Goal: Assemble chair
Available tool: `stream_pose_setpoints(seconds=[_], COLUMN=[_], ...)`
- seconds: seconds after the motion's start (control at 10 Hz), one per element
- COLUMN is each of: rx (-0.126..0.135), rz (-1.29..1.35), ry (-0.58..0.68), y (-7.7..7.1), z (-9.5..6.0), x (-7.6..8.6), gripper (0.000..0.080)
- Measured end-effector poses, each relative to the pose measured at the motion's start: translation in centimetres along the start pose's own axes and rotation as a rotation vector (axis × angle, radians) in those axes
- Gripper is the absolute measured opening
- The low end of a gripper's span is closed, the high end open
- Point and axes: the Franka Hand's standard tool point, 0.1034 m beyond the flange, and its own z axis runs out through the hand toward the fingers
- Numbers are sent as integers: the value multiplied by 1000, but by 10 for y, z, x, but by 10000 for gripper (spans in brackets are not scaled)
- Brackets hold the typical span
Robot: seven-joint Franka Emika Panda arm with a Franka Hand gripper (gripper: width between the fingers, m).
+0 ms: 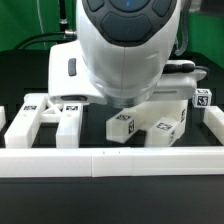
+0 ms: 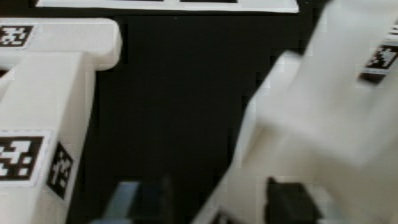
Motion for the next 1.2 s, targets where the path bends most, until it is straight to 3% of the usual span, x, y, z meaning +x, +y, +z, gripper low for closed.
stream_pose_setpoints(seconds=[0.2,0.3,0.4,0.6,0.7,0.8,1.0,1.2], rx=[8,11,11,2,0,9,12,-1], rz=[6,3,-4,4,9,20,22,11], ry=[-1,-1,10,62,164,273,383,572], y=[6,10,16,27,34,39,38,44], z=[0,0,-3,-16,-30,-38,-35,-46], x=[0,0,0,-2,3,-4,-2,6], gripper=[526,526,624,642,648,649,649,649])
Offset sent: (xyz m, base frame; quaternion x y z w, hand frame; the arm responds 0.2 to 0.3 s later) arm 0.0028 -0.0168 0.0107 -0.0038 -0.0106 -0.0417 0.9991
